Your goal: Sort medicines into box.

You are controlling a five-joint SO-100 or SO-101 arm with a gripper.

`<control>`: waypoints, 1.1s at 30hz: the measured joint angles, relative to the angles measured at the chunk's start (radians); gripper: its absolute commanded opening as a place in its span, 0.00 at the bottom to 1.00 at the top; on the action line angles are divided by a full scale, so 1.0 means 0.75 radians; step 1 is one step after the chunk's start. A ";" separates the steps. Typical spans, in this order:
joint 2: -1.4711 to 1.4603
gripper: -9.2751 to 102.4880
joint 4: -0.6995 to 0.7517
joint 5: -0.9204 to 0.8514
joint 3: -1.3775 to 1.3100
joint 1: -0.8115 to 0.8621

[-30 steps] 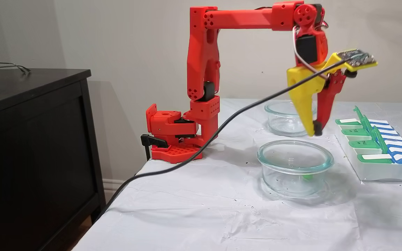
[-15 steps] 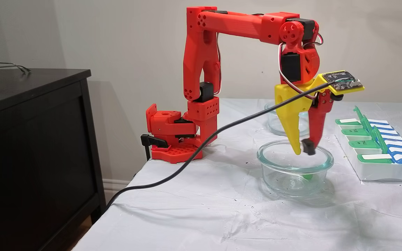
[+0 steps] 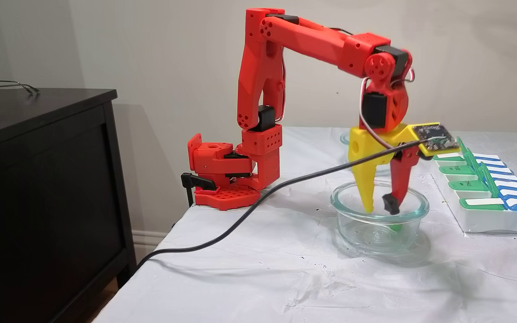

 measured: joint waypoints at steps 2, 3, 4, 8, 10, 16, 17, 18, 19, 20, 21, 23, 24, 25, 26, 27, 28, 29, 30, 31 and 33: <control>0.037 0.25 -0.043 0.000 0.051 0.000; 0.055 0.25 -0.065 0.000 0.074 0.000; 0.074 0.25 -0.088 0.000 0.090 0.000; 0.123 0.25 -0.155 0.031 0.119 0.000; 0.131 0.25 -0.162 0.039 0.119 0.000; 0.131 0.26 -0.186 0.055 0.119 0.000; 0.131 0.26 -0.198 0.055 0.125 0.000; 0.131 0.25 -0.209 0.055 0.137 0.000; 0.131 0.25 -0.225 0.055 0.153 -0.006; 0.131 0.25 -0.237 0.055 0.166 -0.010; 0.131 0.25 -0.252 0.055 0.174 -0.012; 0.131 0.25 -0.262 0.055 0.176 -0.014; 0.131 0.25 -0.268 0.049 0.176 -0.014; 0.131 0.25 -0.274 0.045 0.176 -0.014; 0.131 0.25 -0.280 0.043 0.176 -0.014; 0.131 0.25 -0.286 0.045 0.176 -0.014; 0.131 0.25 -0.297 0.045 0.176 -0.014; 0.131 0.25 -0.303 0.045 0.176 -0.014; 0.131 0.25 -0.309 0.047 0.176 -0.014; 0.131 0.25 -0.313 0.055 0.176 -0.014; 0.131 0.26 -0.319 0.065 0.176 -0.014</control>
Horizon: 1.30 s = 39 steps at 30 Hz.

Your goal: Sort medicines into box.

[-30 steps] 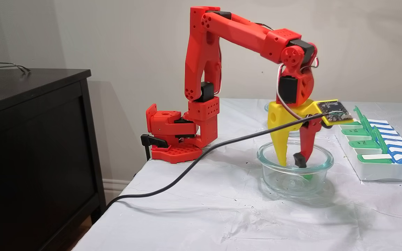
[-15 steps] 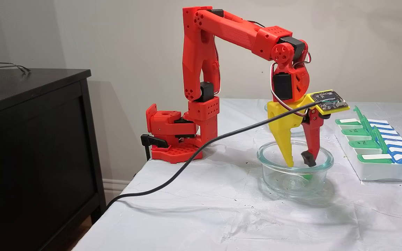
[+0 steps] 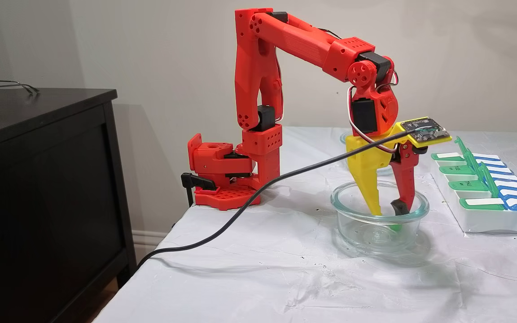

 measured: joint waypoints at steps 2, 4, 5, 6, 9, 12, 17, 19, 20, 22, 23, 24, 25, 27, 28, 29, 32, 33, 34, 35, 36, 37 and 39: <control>0.000 0.26 -0.010 0.012 0.000 -0.008; 0.000 0.26 -0.027 0.027 0.025 -0.020; 0.000 0.26 -0.031 0.029 0.035 -0.022; 0.000 0.26 -0.035 0.031 0.043 -0.027; 0.000 0.26 -0.049 0.031 0.061 -0.031; 0.000 0.26 -0.061 0.033 0.061 -0.039; 0.000 0.26 -0.076 0.057 0.088 -0.051; 0.000 0.26 -0.076 0.057 0.094 -0.057; 0.000 0.26 -0.065 0.057 0.094 -0.059; 0.000 0.26 -0.035 0.049 0.094 -0.067; 0.000 0.26 -0.006 0.037 0.094 -0.074; 0.000 0.25 0.014 0.027 0.094 -0.078; 0.000 0.25 0.035 0.020 0.094 -0.082; 0.000 0.24 0.080 0.010 0.094 -0.090; -0.004 0.24 0.104 0.006 0.092 -0.092; -0.022 0.24 0.129 -0.002 0.090 -0.098; -0.104 0.24 0.209 -0.010 0.037 -0.102; -0.129 0.24 0.233 -0.010 0.012 -0.102; -0.147 0.24 0.254 -0.010 -0.010 -0.106; -0.174 0.24 0.278 -0.010 -0.039 -0.112; -0.202 0.24 0.309 -0.010 -0.072 -0.119; -0.231 0.24 0.337 -0.010 -0.106 -0.121; -0.278 0.24 0.382 -0.004 -0.162 -0.121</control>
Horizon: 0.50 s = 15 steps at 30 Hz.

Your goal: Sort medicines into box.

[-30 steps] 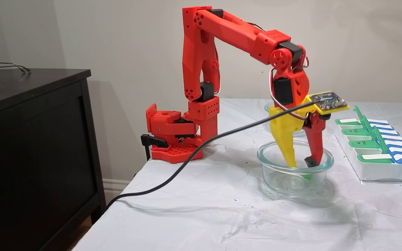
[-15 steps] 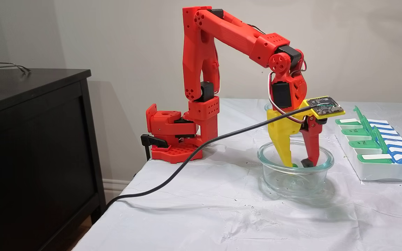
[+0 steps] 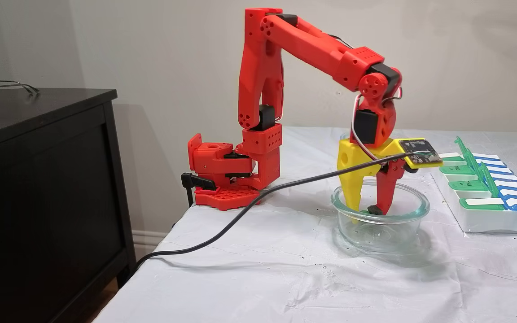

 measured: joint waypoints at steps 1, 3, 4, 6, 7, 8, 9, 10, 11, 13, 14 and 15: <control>-0.029 0.24 0.025 0.004 -0.031 0.000; -0.076 0.26 0.067 0.010 -0.084 0.000; -0.090 0.28 0.080 0.010 -0.100 -0.002; -0.104 0.31 0.108 0.008 -0.125 -0.002; -0.112 0.31 0.127 0.000 -0.139 -0.002; -0.119 0.31 0.141 -0.006 -0.149 0.000; -0.127 0.31 0.153 -0.014 -0.160 0.000; -0.135 0.31 0.174 -0.025 -0.170 0.000; -0.143 0.31 0.205 -0.035 -0.182 0.000; -0.149 0.31 0.237 -0.047 -0.190 0.000; -0.151 0.31 0.252 -0.053 -0.190 0.000; -0.151 0.31 0.264 -0.057 -0.190 0.000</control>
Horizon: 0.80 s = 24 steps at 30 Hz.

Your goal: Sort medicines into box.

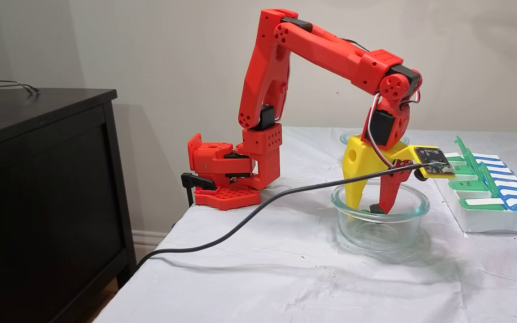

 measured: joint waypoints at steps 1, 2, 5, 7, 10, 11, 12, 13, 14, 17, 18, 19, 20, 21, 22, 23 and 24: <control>0.000 0.30 0.006 -0.004 0.000 0.000; 0.000 0.30 0.010 -0.004 0.000 0.000; 0.002 0.28 0.010 -0.004 0.008 0.000; 0.014 0.27 -0.010 -0.004 0.027 0.000; 0.057 0.25 -0.076 0.029 0.078 -0.002; 0.067 0.24 -0.092 0.037 0.094 -0.002; 0.086 0.23 -0.117 0.047 0.117 -0.002; 0.110 0.23 -0.143 0.059 0.153 -0.002; 0.129 0.21 -0.164 0.070 0.180 -0.002; 0.188 0.17 -0.219 0.098 0.258 0.006; 0.209 0.15 -0.237 0.106 0.284 0.012; 0.229 0.14 -0.252 0.112 0.309 0.020; 0.247 0.13 -0.264 0.123 0.331 0.025; 0.264 0.12 -0.272 0.127 0.352 0.033; 0.276 0.11 -0.278 0.129 0.368 0.039; 0.284 0.10 -0.280 0.135 0.376 0.041; 0.292 0.08 -0.282 0.143 0.387 0.047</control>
